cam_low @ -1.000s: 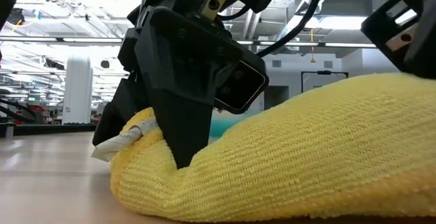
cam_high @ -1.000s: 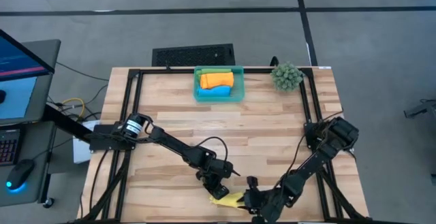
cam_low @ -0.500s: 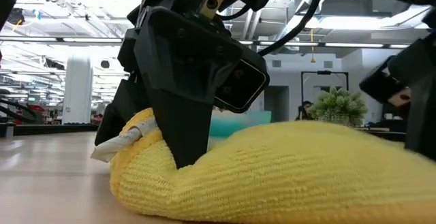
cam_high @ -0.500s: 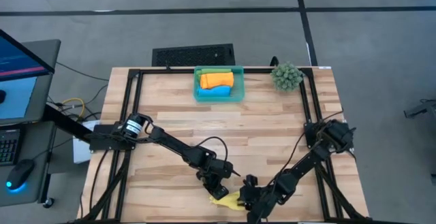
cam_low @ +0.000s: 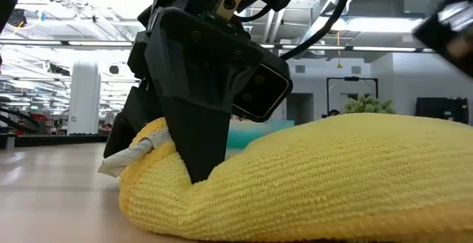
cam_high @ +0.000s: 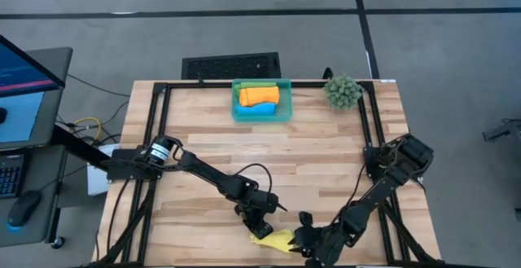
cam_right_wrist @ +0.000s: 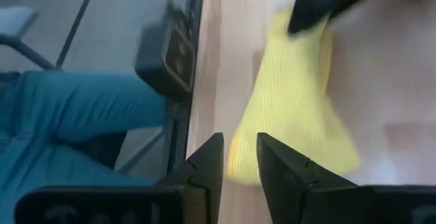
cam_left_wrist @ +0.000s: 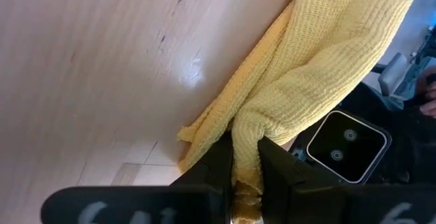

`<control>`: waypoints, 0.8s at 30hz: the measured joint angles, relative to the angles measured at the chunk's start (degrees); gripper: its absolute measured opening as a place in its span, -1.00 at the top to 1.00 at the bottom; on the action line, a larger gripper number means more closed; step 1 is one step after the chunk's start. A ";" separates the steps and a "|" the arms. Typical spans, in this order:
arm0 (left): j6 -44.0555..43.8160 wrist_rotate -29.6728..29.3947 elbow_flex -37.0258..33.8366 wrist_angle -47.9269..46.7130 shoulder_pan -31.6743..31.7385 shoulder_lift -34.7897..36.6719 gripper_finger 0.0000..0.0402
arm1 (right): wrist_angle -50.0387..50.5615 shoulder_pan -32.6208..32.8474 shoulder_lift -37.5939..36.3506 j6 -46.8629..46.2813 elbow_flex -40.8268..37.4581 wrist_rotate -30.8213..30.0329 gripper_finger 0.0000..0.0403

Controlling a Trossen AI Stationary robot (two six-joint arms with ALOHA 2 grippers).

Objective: Roll microfiber towels into tight, uniform cylinder then place into a basket
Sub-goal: Roll the yellow towel

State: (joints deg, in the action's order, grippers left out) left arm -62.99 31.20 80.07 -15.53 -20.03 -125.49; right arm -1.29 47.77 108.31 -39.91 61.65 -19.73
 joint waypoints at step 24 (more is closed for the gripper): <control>0.80 -0.02 0.00 -0.01 0.02 0.00 0.84 | 6.24 -8.55 -1.16 -2.09 0.09 10.91 -0.44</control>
State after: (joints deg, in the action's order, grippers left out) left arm -62.19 31.18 80.07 -15.54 -20.01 -125.49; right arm 4.95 39.22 107.15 -42.00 61.73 -8.82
